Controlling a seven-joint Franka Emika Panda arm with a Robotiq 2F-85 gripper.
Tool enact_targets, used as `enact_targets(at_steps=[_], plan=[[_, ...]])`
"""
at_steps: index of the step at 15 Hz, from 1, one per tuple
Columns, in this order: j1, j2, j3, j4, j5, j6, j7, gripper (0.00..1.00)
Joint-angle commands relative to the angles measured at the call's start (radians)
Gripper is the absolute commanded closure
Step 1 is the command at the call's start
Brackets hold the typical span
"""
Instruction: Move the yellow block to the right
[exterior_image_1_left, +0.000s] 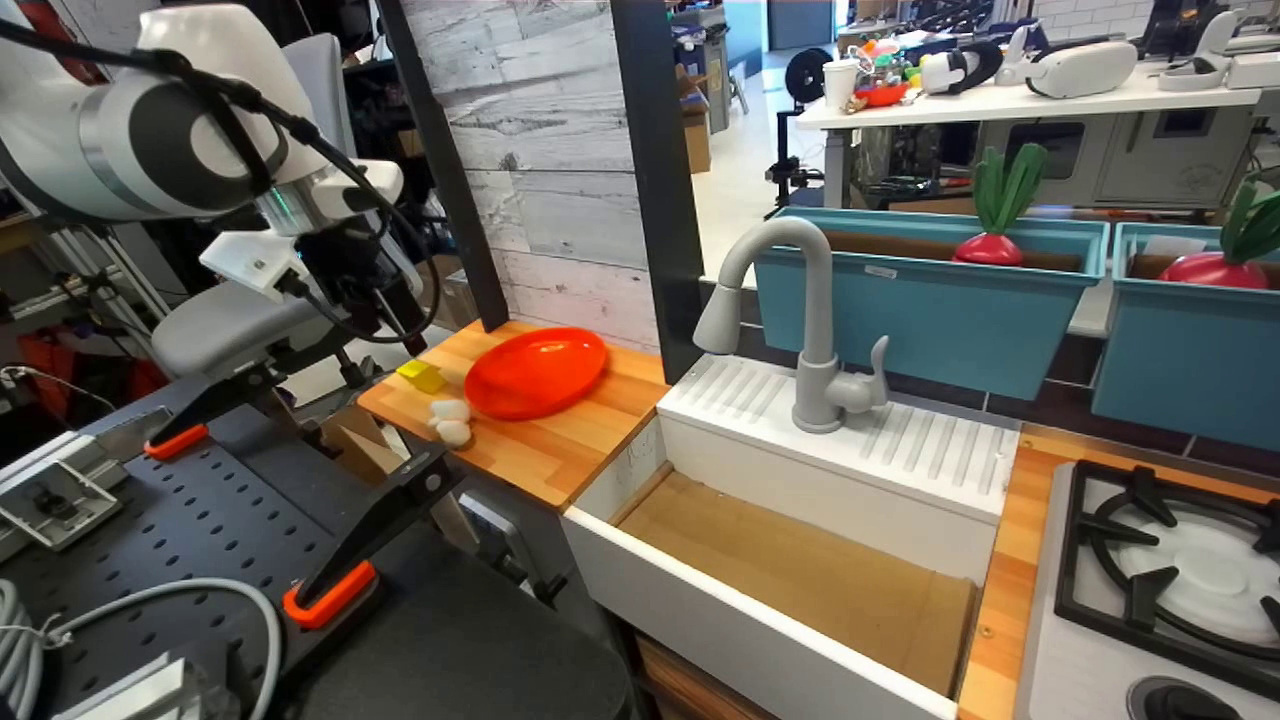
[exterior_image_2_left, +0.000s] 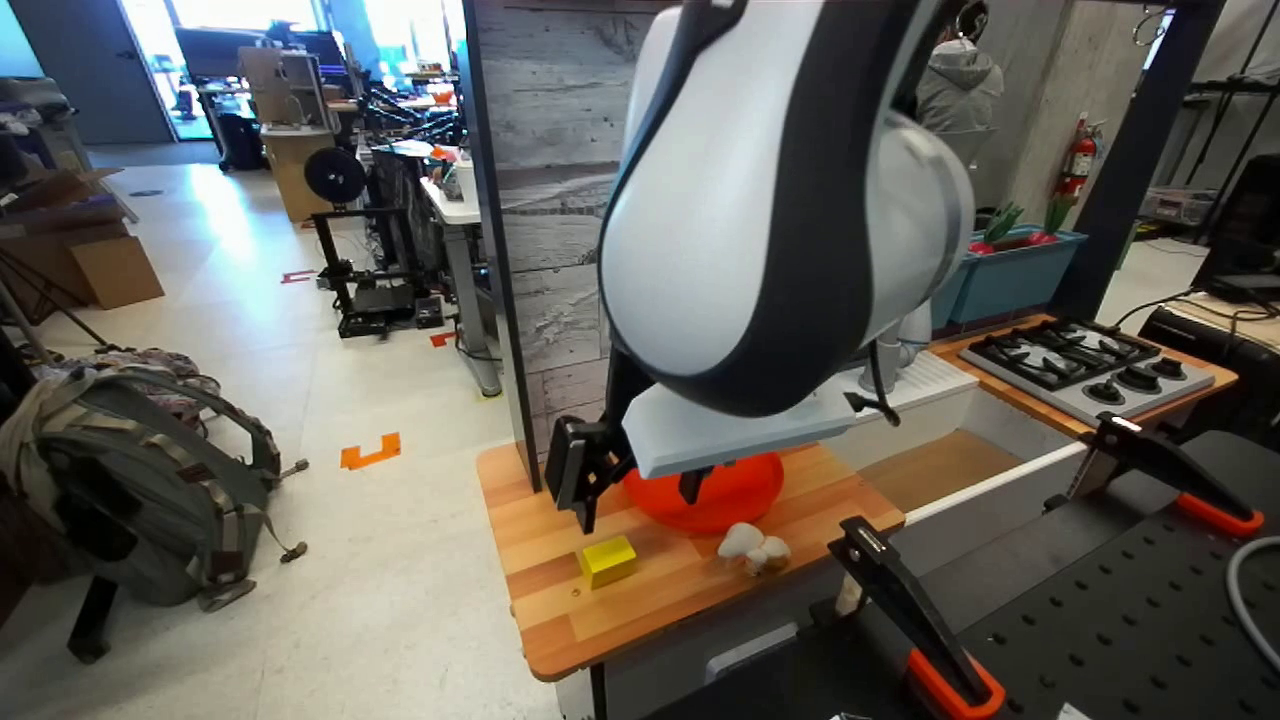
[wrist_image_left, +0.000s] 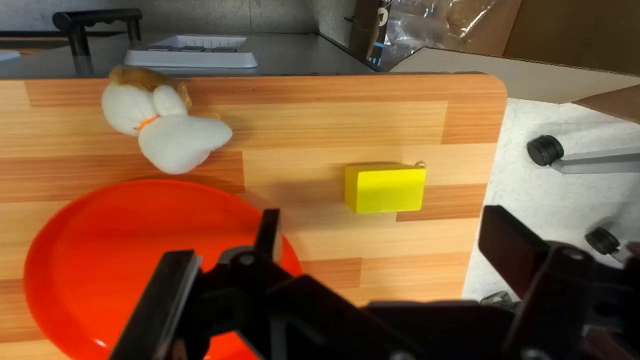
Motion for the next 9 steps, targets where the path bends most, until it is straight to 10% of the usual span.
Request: enact_targets(at_steps=[1,7,8,9], plan=[[0.060,0.113,-0.029,0.116,0.075,-0.007,-0.033,0.00],[0.090,0.213,-0.042,0.227,0.099,-0.043,-0.044,0.00],[0.092,0.223,-0.045,0.239,0.099,-0.052,-0.047,0.25],[0.091,0.231,-0.045,0.247,0.097,-0.057,-0.050,0.26]])
